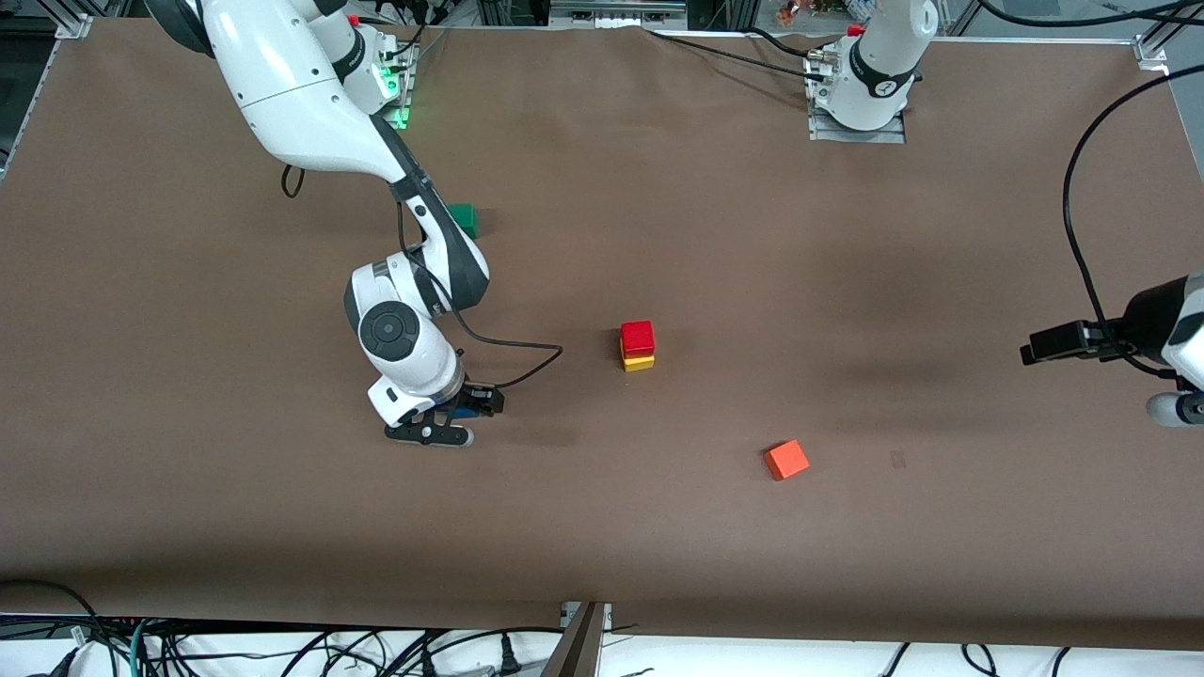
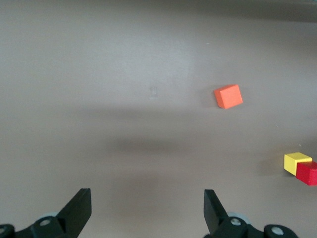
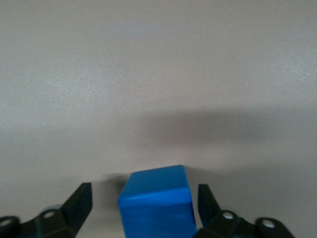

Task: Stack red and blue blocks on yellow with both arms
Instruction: 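Grasp the blue cube with the right gripper and lift it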

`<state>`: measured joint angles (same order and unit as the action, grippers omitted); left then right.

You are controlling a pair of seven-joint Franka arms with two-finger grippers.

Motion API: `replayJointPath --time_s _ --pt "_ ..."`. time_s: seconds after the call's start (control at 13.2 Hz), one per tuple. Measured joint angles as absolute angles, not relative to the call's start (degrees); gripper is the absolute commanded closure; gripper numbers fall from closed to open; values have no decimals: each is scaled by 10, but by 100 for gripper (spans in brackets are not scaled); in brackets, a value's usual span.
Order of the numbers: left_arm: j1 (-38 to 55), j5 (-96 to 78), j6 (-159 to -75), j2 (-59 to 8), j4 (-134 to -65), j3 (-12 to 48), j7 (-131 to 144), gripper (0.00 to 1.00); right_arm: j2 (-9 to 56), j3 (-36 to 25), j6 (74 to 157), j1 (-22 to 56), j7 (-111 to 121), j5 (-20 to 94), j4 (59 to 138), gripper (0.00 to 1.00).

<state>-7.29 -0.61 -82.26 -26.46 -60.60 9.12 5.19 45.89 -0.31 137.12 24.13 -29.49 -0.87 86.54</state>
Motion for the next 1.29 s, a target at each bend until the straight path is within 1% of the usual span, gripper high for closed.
replayJointPath --time_s 0.08,0.15,0.38,0.45,0.61,0.76,0.83,0.98,1.29 --pt "-62 -6 -819 -242 -628 91 52 0 459 -4 1373 241 -295 -9 866 69" --pt "-52 -6 -818 -215 -658 90 53 0 458 -5 1375 241 -295 -9 866 77" --pt "-43 -5 -840 -153 -747 83 53 0 448 -8 1373 241 -294 -9 862 77" --pt "-43 -5 -856 -136 -777 78 52 0 439 -9 1354 241 -294 -9 855 77" --pt "-40 -5 -877 -109 -824 68 52 0 416 -8 1271 241 -294 -9 823 76" --pt "-40 -5 -882 -101 -842 63 52 0 394 -4 1184 244 -298 -3 783 76" --pt "-40 -5 -884 -102 -846 60 52 0 387 -2 1157 247 -307 6 767 76" --pt "-40 -5 -889 -102 -851 59 51 0 384 -1 1140 262 -329 22 750 75" --pt "-40 -5 -895 -102 -851 59 51 0 389 0 1144 287 -376 25 742 72"
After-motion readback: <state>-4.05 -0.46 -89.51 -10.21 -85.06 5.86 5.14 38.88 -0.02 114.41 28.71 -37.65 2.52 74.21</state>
